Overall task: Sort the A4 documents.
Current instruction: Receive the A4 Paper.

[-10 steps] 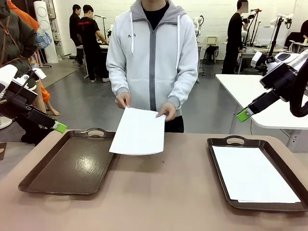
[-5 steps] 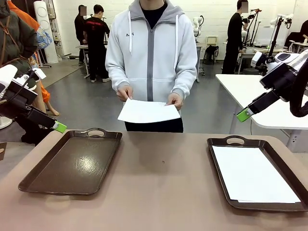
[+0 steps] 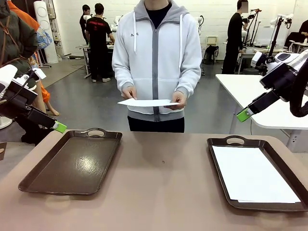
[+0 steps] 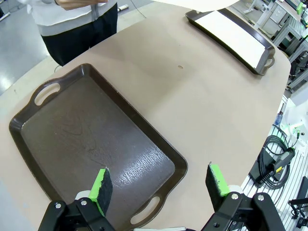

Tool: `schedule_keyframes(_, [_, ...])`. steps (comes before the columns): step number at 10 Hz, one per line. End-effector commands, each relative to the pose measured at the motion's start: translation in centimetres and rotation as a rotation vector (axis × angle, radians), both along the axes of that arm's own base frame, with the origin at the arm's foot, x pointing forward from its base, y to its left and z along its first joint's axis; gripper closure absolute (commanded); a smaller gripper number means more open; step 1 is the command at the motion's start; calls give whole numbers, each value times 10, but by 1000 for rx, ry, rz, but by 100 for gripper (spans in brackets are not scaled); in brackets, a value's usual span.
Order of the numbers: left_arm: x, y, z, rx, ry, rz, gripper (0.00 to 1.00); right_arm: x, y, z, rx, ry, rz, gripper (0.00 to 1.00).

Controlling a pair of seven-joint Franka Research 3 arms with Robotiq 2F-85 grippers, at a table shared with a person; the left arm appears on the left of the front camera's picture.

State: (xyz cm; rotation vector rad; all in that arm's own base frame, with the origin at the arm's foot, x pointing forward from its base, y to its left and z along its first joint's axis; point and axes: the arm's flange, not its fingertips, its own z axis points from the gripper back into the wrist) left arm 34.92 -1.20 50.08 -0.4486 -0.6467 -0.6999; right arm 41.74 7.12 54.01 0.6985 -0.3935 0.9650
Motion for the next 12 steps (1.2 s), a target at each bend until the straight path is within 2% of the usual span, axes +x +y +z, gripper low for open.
schedule_keyframes(1, [1,2,-2,-13,-8,-19,0,0,0,1,8,0,6,0])
schedule_keyframes(12, [1,2,-2,-13,-8,-19,0,0,0,1,8,0,6,0])
